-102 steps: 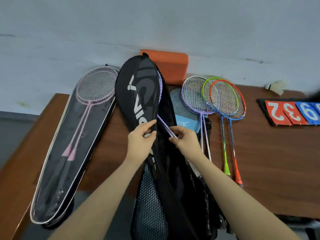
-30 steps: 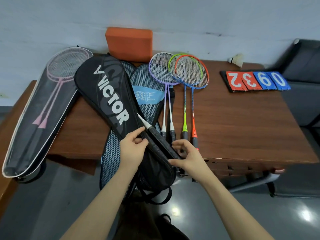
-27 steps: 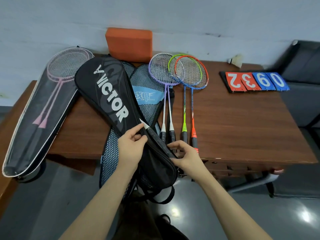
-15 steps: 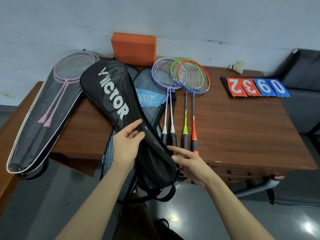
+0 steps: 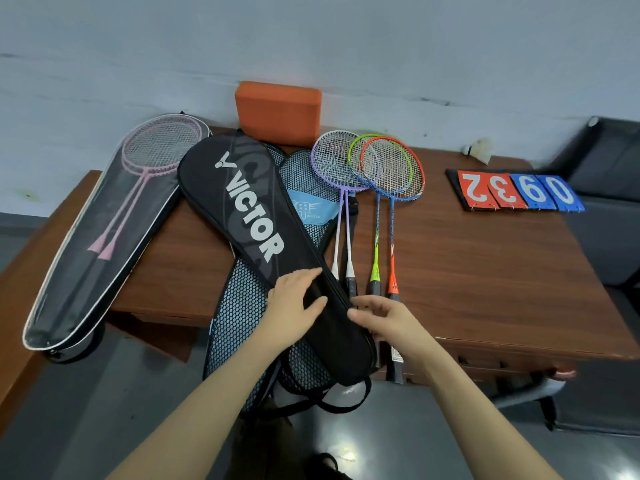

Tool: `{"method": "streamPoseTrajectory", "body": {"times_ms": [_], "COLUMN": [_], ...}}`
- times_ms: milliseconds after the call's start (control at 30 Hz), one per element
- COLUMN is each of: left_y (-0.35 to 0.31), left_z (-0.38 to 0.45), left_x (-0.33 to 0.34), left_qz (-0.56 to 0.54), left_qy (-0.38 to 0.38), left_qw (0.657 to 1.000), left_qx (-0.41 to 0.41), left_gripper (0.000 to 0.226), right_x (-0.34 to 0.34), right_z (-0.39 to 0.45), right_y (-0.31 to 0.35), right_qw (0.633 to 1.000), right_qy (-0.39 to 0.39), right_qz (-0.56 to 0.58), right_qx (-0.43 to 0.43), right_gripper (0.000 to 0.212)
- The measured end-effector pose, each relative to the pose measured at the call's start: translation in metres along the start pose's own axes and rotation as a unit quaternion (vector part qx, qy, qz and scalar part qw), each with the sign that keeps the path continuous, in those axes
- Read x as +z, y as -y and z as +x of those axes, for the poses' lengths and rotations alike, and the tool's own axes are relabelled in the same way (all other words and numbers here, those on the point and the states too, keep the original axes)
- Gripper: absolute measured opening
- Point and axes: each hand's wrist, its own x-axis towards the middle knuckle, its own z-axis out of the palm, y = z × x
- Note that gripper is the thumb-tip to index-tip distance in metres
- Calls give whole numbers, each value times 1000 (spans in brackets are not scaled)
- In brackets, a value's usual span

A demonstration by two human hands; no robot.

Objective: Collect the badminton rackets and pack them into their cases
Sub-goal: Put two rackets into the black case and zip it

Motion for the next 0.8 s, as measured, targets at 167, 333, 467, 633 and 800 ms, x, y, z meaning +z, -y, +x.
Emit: {"method": "streamPoseTrajectory", "body": {"times_ms": [167, 333, 467, 633, 800], "left_y": [32, 70, 97, 142, 174], "left_z": [22, 61, 97, 147, 186], "left_x": [3, -21, -53, -83, -97], "left_qz": [130, 179, 178, 223, 269], "left_qy": [77, 75, 30, 41, 80], "left_qw": [988, 981, 983, 974, 960], "left_qx": [9, 19, 44, 16, 18], "left_gripper": [50, 49, 44, 54, 65], "right_x": [1, 21, 55, 81, 102], "right_z": [15, 60, 120, 200, 257], "right_y": [-7, 4, 34, 69, 80], "right_qw": [973, 893, 890, 880, 857], "right_qy": [-113, -175, -197, -198, -173], "right_qz": [-203, -414, -410, -429, -485], "right_qx": [-13, 4, -37, -54, -27], "right_gripper": [27, 51, 53, 54, 60]}}
